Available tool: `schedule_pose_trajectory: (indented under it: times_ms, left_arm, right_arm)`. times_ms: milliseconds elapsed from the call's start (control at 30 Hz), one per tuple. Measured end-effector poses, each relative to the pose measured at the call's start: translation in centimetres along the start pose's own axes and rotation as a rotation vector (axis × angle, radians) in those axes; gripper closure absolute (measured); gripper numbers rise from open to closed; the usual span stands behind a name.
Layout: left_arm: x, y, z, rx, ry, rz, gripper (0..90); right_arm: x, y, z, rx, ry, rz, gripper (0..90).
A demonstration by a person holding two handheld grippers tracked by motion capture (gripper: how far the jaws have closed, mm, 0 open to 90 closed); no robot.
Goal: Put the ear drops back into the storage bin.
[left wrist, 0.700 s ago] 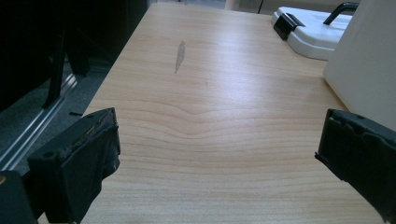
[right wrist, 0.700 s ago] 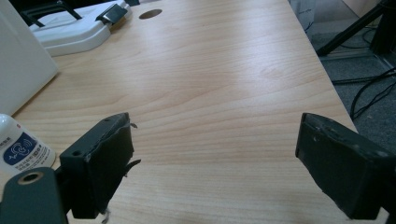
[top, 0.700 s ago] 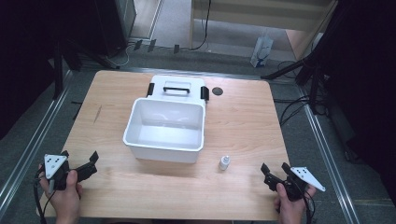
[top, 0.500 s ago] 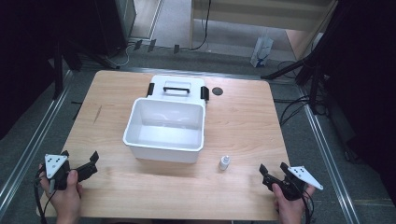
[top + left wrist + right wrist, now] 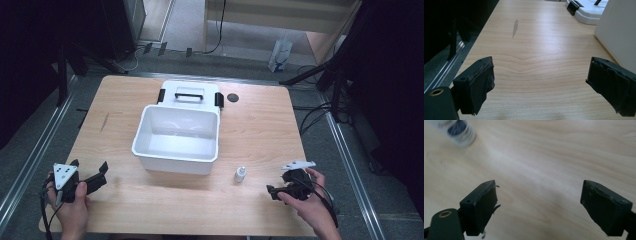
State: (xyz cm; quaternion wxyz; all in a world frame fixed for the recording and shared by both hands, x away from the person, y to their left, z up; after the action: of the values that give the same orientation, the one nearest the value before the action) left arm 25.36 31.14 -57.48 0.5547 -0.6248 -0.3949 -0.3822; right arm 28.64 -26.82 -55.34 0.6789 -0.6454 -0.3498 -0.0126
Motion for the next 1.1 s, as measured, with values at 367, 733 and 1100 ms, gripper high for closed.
schedule_pose_trajectory:
  times_ms: [367,733,1100]
  left_arm:
    - [0.0,0.0,0.1,-0.002,-0.008,-0.002,7.9]
    - [0.1,0.1,0.1,-0.002,-0.016,-0.005,7.9]
    - [0.1,0.1,0.2,-0.005,-0.022,0.001,7.9]
  right_arm:
    - [4.0,-1.2,4.1,0.063,-0.255,0.420,19.7]
    - [8.6,-1.4,7.4,0.095,-0.295,0.407,45.0]
    - [10.8,-0.1,8.7,0.118,-0.272,0.396,62.2]
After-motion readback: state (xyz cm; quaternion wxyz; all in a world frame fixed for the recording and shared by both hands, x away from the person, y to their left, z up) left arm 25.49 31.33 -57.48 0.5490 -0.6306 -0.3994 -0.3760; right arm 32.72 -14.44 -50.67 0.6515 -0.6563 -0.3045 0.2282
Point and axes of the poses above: each handheld gripper's, and its own axes: y roughly forward along the jaws, x roughly out of its top, z roughly to its left, the point moved 6 cm from there along y, roughly forward along the jaws, and after that the axes turned 3 degrees about -x, right-handed, at the moved point
